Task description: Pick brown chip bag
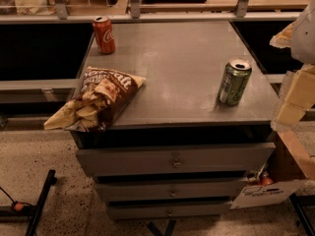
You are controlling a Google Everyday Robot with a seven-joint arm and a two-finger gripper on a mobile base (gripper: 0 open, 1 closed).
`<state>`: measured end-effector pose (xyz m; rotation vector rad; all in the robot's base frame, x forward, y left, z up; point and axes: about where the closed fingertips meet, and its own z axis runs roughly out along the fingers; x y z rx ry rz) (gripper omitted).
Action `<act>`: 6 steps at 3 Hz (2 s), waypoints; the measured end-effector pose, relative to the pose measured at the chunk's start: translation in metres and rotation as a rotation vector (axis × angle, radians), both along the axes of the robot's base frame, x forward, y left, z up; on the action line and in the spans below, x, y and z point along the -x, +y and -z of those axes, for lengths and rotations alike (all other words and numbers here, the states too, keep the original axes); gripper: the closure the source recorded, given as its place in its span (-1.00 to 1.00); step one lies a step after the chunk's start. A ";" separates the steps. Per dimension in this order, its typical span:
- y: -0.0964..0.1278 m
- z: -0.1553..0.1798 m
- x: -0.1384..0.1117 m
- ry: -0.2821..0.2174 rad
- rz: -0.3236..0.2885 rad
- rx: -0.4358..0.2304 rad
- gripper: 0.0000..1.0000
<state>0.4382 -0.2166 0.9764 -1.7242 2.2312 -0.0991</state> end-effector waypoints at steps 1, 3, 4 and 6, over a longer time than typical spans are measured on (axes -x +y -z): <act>0.000 0.000 0.000 0.000 0.000 0.000 -1.00; 0.134 0.021 -0.007 0.001 -0.277 0.059 -1.00; 0.152 0.019 -0.006 -0.007 -0.316 0.060 -1.00; 0.165 0.012 -0.023 -0.069 -0.366 0.063 -1.00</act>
Offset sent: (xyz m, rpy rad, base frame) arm 0.0146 0.1442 -0.0345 -0.0658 0.0355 0.2993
